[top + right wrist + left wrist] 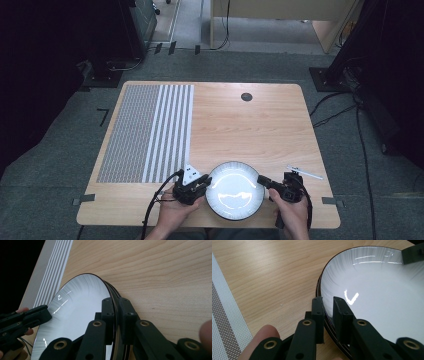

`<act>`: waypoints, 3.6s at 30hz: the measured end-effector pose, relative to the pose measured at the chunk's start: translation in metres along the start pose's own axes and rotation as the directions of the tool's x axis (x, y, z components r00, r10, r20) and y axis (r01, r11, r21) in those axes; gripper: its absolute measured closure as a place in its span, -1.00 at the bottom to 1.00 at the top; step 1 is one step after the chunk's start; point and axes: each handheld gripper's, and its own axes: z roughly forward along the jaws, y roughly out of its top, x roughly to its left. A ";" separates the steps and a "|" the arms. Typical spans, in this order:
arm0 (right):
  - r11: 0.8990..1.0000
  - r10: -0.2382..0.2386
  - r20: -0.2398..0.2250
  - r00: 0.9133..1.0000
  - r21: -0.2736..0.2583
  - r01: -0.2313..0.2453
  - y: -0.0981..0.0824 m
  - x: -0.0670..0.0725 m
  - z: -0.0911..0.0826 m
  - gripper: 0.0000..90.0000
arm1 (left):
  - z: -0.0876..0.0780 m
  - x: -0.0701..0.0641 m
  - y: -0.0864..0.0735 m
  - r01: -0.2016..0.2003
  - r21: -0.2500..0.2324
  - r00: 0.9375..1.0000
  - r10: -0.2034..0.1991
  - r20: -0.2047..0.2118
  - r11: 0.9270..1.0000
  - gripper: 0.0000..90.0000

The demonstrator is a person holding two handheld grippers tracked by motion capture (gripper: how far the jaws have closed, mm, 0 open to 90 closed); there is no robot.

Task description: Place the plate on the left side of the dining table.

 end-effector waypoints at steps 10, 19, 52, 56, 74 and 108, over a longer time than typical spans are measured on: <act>0.997 -0.071 0.053 0.996 0.010 0.070 -0.001 0.010 0.001 0.75 | 0.000 -0.001 -0.001 0.005 -0.009 1.000 -0.005 -0.004 1.000 0.79; 0.997 -0.060 0.068 0.996 0.056 0.056 0.000 0.014 0.001 0.72 | 0.000 -0.002 -0.002 0.001 -0.018 1.000 -0.002 -0.013 1.000 0.79; 0.981 -0.082 0.025 0.996 0.178 0.076 -0.001 0.009 0.005 0.88 | -0.011 0.013 0.006 0.050 0.160 0.981 -0.078 0.176 0.986 0.36; 0.984 -0.060 -0.002 0.998 0.168 0.059 -0.001 0.006 0.005 0.88 | -0.012 0.012 0.005 0.066 0.155 0.982 -0.092 0.163 0.986 0.40; 0.998 -0.040 -0.055 0.998 0.053 0.043 -0.010 0.013 0.016 0.77 | -0.020 0.024 0.008 0.115 0.112 0.983 -0.130 0.133 0.987 0.52; 0.984 0.050 -0.011 0.999 0.173 -0.047 -0.014 0.012 0.024 0.80 | -0.017 0.024 0.006 0.149 0.109 0.975 -0.164 0.147 0.983 0.52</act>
